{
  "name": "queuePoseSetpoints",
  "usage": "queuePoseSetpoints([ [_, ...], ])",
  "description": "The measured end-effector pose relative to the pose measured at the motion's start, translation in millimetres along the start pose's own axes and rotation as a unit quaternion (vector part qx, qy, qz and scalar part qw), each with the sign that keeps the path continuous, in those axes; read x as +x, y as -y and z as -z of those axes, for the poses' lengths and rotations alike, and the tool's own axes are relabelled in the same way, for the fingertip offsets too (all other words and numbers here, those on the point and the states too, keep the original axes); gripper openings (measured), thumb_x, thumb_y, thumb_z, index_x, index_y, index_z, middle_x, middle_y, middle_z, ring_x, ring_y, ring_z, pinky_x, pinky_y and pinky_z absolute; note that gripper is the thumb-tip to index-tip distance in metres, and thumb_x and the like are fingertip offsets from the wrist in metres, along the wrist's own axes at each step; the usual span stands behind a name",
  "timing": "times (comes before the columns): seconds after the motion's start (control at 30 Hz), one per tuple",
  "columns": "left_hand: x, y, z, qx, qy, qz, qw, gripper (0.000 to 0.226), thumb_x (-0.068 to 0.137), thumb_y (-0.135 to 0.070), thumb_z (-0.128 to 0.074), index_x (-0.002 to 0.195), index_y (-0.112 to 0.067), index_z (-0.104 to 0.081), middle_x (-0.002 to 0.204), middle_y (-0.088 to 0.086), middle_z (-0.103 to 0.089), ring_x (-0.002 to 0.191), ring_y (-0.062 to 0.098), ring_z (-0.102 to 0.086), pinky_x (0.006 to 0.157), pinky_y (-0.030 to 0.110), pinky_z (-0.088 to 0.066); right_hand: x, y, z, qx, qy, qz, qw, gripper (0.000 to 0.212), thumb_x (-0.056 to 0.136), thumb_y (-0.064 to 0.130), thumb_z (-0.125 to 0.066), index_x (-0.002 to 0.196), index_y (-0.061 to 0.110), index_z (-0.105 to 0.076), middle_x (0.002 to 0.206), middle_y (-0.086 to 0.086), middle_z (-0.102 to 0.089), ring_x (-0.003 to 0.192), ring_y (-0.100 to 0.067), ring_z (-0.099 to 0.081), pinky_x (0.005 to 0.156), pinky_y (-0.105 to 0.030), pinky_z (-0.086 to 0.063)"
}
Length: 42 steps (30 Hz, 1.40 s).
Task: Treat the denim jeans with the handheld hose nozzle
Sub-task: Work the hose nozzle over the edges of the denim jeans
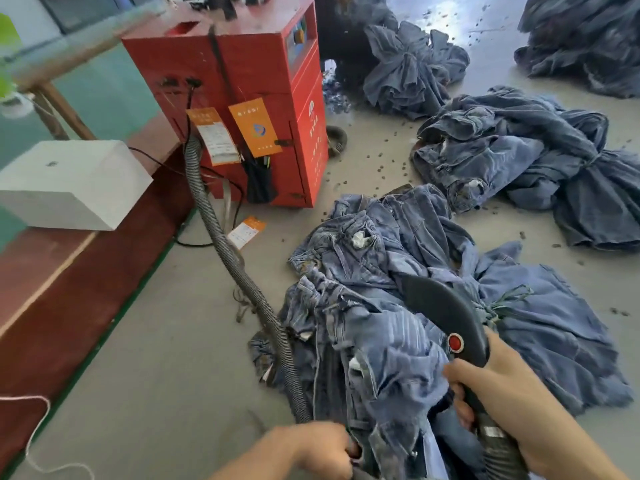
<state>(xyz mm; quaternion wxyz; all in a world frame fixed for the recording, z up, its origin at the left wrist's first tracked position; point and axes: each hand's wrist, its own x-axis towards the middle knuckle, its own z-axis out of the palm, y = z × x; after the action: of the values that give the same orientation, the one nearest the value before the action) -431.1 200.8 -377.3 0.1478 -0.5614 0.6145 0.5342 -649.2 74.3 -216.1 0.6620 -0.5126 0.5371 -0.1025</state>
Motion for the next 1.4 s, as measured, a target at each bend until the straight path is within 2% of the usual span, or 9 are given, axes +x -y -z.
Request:
queuePoseSetpoints([
  [0.07,4.7,11.4,-4.0,-0.335,-0.114,0.126,0.927,0.027,0.086,-0.030,-0.053,0.095,-0.008,-0.065,0.098,0.011,-0.071,0.082,0.022,-0.065,0.077,0.036,-0.056,-2.4,-6.9,-5.3,-0.036,-0.012,-0.014,0.999,0.023,0.088,-0.002,-0.065,0.101,0.010,-0.049,0.061,-0.019,-0.055,0.050,-0.030,-0.049,0.054,-0.041,-0.043],
  [0.13,15.4,14.7,5.2,-0.616,-0.222,0.177,0.734,0.032,0.101,-0.038,-0.044,0.100,-0.013,-0.063,0.101,0.008,-0.071,0.082,0.023,-0.072,0.062,0.031,-0.057,-7.2,-12.1,-11.0,-0.078,-0.001,-0.038,0.996,0.026,0.087,-0.004,-0.066,0.106,0.005,-0.050,0.060,-0.021,-0.056,0.048,-0.029,-0.050,0.053,-0.039,-0.041],
  [0.37,45.9,27.9,45.3,-0.876,-0.257,0.098,0.396,0.062,0.091,-0.066,-0.064,0.110,-0.007,-0.073,0.094,0.021,-0.078,0.086,0.035,-0.076,0.065,0.045,-0.062,-9.0,-11.1,-37.5,-0.214,-0.029,-0.020,0.976,0.034,0.077,0.002,-0.079,0.107,0.006,-0.064,0.089,-0.019,-0.066,0.071,-0.019,-0.054,0.063,-0.033,-0.036],
  [0.5,45.1,35.8,54.4,-0.864,-0.289,0.059,0.409,0.006,0.096,-0.009,-0.065,0.095,-0.004,-0.068,0.091,0.019,-0.071,0.074,0.032,-0.068,0.066,0.040,-0.055,5.2,-13.6,-38.0,-0.228,-0.030,-0.026,0.973,0.040,0.079,0.001,-0.076,0.116,0.002,-0.060,0.095,-0.030,-0.066,0.068,-0.020,-0.053,0.061,-0.035,-0.035],
  [0.6,34.2,39.6,28.8,-0.846,-0.301,-0.044,0.437,0.034,0.077,0.021,-0.048,0.091,-0.004,-0.066,0.096,0.021,-0.064,0.082,0.035,-0.067,0.071,0.040,-0.050,2.8,-16.2,-33.0,-0.236,-0.031,-0.011,0.971,0.028,0.084,0.003,-0.076,0.108,0.008,-0.062,0.085,-0.022,-0.070,0.069,-0.026,-0.063,0.064,-0.038,-0.047],
  [0.83,14.6,4.0,2.8,-0.803,-0.038,-0.059,0.592,0.111,0.072,-0.098,-0.037,0.147,-0.019,-0.056,0.138,0.015,-0.064,0.135,0.043,-0.054,0.103,0.062,-0.047,4.0,-16.7,-27.3,-0.187,-0.002,-0.051,0.981,0.031,0.084,0.006,-0.075,0.111,0.012,-0.059,0.076,-0.029,-0.064,0.065,-0.028,-0.058,0.064,-0.034,-0.041],
  [1.07,17.2,2.3,48.0,-0.880,-0.206,-0.003,0.429,0.060,0.102,-0.056,-0.049,0.107,-0.005,-0.082,0.116,0.022,-0.075,0.096,0.040,-0.076,0.081,0.050,-0.061,-8.6,-20.3,-15.2,-0.206,-0.033,-0.032,0.977,0.023,0.079,0.003,-0.077,0.093,0.007,-0.059,0.067,-0.015,-0.062,0.054,-0.020,-0.051,0.059,-0.034,-0.035],
  [1.2,14.4,1.8,65.7,-0.919,-0.236,-0.043,0.313,0.066,0.110,-0.051,-0.029,0.138,0.002,-0.058,0.122,0.031,-0.069,0.107,0.042,-0.068,0.091,0.057,-0.050,-20.1,-28.7,-19.8,-0.200,-0.008,-0.055,0.978,0.027,0.080,0.006,-0.076,0.102,0.011,-0.060,0.077,-0.024,-0.062,0.054,-0.021,-0.054,0.058,-0.030,-0.039],
  [1.4,13.2,-1.2,65.7,-0.930,-0.237,-0.070,0.273,0.066,0.112,-0.047,-0.023,0.146,0.004,-0.047,0.131,0.032,-0.061,0.108,0.044,-0.061,0.093,0.060,-0.043,-22.4,-55.7,-39.3,-0.170,0.054,-0.066,0.982,0.031,0.082,-0.002,-0.071,0.108,0.003,-0.055,0.067,-0.015,-0.055,0.059,-0.023,-0.050,0.065,-0.039,-0.036],
])
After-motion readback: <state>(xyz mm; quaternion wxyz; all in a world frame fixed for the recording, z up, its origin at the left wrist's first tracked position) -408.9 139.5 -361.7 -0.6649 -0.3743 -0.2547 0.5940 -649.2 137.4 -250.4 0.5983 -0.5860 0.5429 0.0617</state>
